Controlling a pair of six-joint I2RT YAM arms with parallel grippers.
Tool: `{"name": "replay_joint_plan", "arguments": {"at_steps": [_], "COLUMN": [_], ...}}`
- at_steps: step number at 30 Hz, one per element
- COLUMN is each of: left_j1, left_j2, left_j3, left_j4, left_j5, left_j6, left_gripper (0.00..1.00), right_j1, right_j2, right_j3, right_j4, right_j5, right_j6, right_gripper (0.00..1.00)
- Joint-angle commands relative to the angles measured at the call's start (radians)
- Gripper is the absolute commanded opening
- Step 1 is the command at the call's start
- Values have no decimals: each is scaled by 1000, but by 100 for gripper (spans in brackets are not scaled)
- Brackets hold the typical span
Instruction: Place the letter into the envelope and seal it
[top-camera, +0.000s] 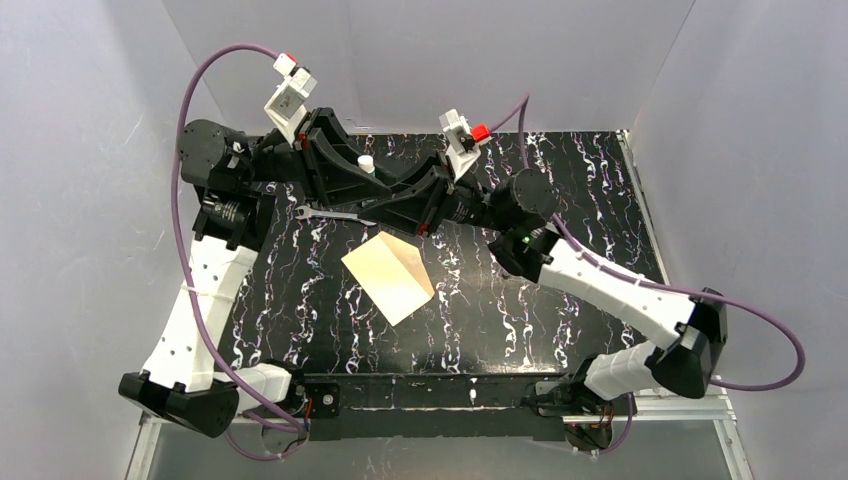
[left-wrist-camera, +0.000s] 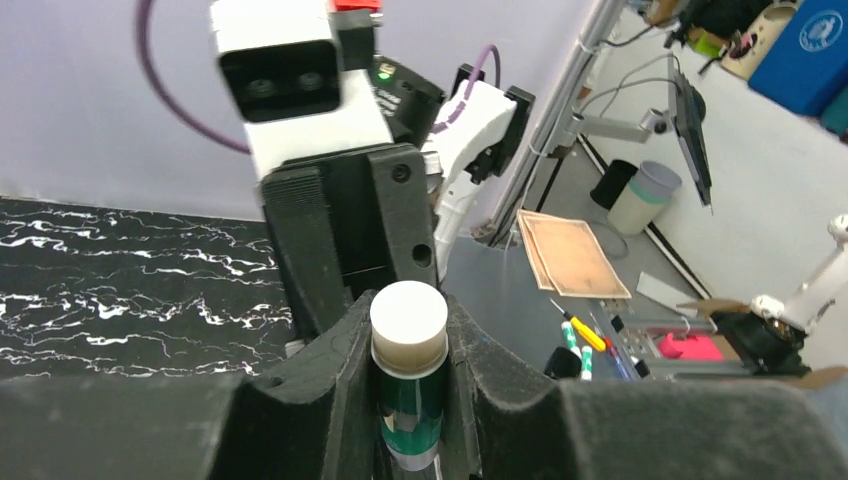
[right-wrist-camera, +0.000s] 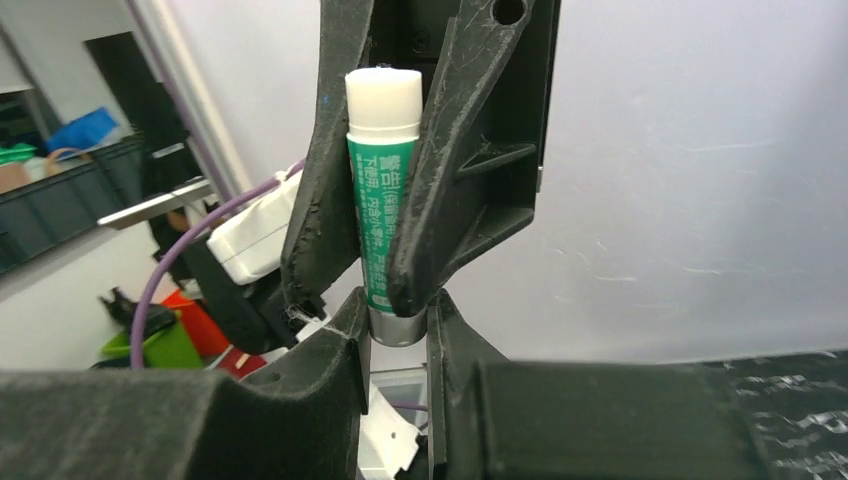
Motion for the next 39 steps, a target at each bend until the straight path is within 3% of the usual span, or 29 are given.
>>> {"name": "replay_joint_plan", "arguments": {"at_steps": [1,6,11,14,15,18,19,22,26,28,34,39], "left_j1": [-11,-12,-13,-12,-11,0,2,3,2,2,2,3], "left_j2": [23,56,92,109,111,105,97,62,16,4,15,-16], "left_j3": [45,80,138,164,163,114,85,-26,-110,-112,-33,-71], "left_j4": [51,71,112,122,122,121,119,66,-129,-214,-484,-485], "left_j5": [88,88,85,20,-36,-235,-303,-524,-815,-889,-911,-889], "left_j6": [42,44,49,42,33,-28,-46,-52,-51,-81,-147,-204], "left_gripper": [0,0,0,0,0,0,0,0,0,0,0,0], "right_j1": [-15,-33,-55,-69,-72,-64,-64,-62,-56,-52,-48,-48], "right_j2": [46,85,163,159,132,-3,-39,-98,-101,-93,-50,19], "right_j3": [50,66,135,150,143,105,85,40,37,44,89,152], "right_j4": [266,387,577,490,325,-57,-119,-180,-263,-302,-347,-359], "right_j5": [-162,-171,-189,-141,-99,159,255,399,479,533,627,571], "right_j6": [186,267,484,474,393,53,-23,-157,-261,-343,-521,-539], "right_gripper": [1,1,1,1,12,67,77,86,86,85,78,56]}}
